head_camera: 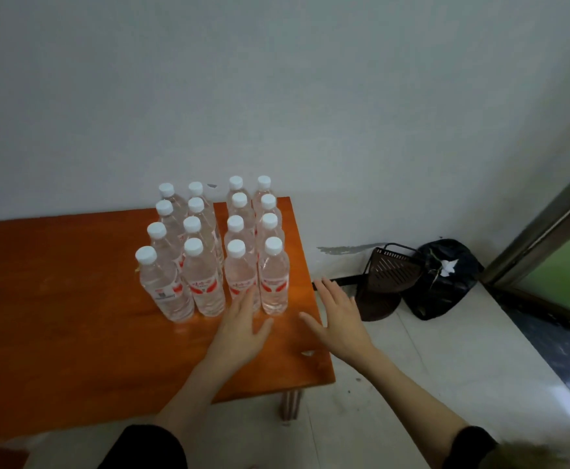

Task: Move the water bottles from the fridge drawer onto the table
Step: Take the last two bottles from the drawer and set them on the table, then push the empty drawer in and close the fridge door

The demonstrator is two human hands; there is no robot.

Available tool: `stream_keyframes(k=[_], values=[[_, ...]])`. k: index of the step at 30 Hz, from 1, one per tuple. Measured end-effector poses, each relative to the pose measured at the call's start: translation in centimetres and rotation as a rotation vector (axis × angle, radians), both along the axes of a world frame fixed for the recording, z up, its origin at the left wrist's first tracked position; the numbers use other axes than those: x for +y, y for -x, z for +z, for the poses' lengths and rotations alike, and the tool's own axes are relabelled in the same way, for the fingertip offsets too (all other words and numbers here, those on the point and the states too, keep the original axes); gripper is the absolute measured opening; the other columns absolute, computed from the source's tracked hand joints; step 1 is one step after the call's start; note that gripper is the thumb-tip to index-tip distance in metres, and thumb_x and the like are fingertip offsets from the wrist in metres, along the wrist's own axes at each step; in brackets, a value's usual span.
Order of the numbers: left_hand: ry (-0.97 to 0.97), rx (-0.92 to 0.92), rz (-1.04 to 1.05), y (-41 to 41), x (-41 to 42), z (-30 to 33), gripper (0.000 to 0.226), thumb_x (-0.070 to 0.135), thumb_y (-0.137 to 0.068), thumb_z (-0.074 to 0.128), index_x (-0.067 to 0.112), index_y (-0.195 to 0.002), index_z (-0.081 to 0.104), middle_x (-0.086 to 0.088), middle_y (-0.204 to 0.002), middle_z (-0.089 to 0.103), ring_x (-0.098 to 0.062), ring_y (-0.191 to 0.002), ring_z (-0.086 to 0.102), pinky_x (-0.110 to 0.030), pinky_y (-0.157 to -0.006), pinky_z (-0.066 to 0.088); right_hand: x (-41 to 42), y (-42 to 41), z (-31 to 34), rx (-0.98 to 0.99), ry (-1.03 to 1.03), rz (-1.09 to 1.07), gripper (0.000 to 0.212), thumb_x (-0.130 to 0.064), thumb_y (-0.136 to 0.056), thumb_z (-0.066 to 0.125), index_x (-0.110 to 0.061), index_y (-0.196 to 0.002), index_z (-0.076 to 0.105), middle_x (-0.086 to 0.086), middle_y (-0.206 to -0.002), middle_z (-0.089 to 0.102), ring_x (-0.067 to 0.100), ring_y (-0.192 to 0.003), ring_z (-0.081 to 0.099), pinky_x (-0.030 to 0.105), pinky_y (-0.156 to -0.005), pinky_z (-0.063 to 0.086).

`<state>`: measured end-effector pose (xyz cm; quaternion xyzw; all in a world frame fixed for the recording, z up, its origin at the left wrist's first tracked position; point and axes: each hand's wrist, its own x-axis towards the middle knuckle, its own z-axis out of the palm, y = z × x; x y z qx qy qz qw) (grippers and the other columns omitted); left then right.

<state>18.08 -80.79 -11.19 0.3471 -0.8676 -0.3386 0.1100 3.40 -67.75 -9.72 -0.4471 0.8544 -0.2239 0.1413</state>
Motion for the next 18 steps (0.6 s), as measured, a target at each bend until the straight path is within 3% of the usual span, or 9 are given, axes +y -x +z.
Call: stream_keyframes(k=[3, 7, 13, 18], values=[[0.194, -0.035, -0.133, 0.8, 2.0, 2.6, 0.077, 0.051, -0.088, 0.047, 0.038, -0.146, -0.003, 0.008, -0.157, 0.003, -0.014, -0.145, 0.005, -0.048, -0.117, 0.018, 3.6, 0.9, 2.1, 0.185, -0.056, -0.016, 0.082, -0.067, -0.085, 0.036, -0.027, -0.149, 0.004, -0.002, -0.159, 0.002, 0.017, -0.146, -0.002, 0.05, -0.116, -0.001], [0.416, -0.097, -0.303, 3.4, 4.9, 7.4, 0.077, 0.056, -0.089, 0.038, 0.037, -0.145, -0.012, 0.006, -0.153, -0.022, -0.019, -0.142, -0.02, -0.051, -0.117, 0.0, 9.7, 1.5, 6.2, 0.406, -0.08, -0.125, 0.098, -0.08, -0.065, 0.012, -0.03, -0.149, 0.002, -0.001, -0.159, -0.001, 0.02, -0.146, -0.005, 0.053, -0.114, -0.004], [0.69, 0.084, -0.586, 7.4, 12.1, 13.7, 0.082, 0.071, -0.073, 0.009, 0.035, -0.146, -0.004, 0.001, -0.158, -0.008, -0.027, -0.144, -0.012, -0.055, -0.113, -0.004, 20.8, -0.5, 12.1, 0.651, -0.105, -0.439, 0.093, -0.08, -0.07, 0.019, -0.031, -0.148, 0.008, 0.002, -0.158, 0.006, 0.026, -0.145, 0.001, 0.058, -0.11, -0.002], [0.735, 0.232, -0.809, 6.4, 21.3, 16.3, 0.078, 0.071, -0.078, 0.012, 0.036, -0.143, -0.013, 0.001, -0.157, -0.011, -0.025, -0.143, -0.016, -0.051, -0.111, -0.012, 30.4, -7.4, 14.1, 0.708, -0.13, -0.727, 0.089, -0.078, -0.075, 0.02, -0.031, -0.147, 0.001, 0.0, -0.157, 0.0, 0.022, -0.142, -0.007, 0.058, -0.109, -0.002]])
